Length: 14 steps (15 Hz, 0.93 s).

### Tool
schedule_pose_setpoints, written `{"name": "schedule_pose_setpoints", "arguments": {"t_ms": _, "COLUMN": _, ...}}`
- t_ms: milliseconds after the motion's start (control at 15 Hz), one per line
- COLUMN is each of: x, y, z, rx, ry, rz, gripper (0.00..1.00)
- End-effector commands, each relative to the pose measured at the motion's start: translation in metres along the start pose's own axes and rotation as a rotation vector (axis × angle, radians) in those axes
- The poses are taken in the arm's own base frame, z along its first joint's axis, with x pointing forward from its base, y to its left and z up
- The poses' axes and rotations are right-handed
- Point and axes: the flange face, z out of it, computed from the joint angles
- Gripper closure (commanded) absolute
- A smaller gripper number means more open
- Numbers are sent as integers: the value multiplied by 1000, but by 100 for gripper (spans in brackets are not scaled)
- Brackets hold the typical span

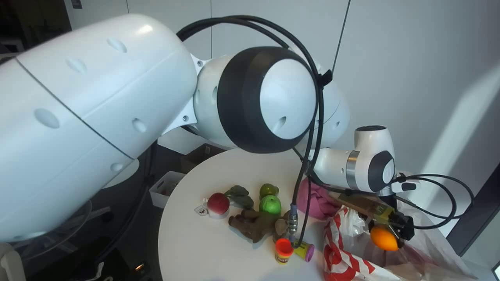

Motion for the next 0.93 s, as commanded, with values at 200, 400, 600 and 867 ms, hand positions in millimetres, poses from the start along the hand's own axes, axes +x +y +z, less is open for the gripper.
{"name": "schedule_pose_setpoints", "arguments": {"t_ms": 200, "x": -31, "y": -7, "z": -114, "rx": 123, "ry": -79, "rz": -205, "gripper": 41}}
{"name": "schedule_pose_setpoints", "arguments": {"t_ms": 400, "x": -56, "y": -26, "z": -157, "rx": 184, "ry": -51, "rz": -325, "gripper": 41}}
{"name": "schedule_pose_setpoints", "arguments": {"t_ms": 600, "x": -85, "y": -55, "z": -181, "rx": 249, "ry": -47, "rz": -452, "gripper": 41}}
{"name": "schedule_pose_setpoints", "arguments": {"t_ms": 867, "x": -119, "y": -104, "z": -182, "rx": 265, "ry": -18, "rz": -551, "gripper": 41}}
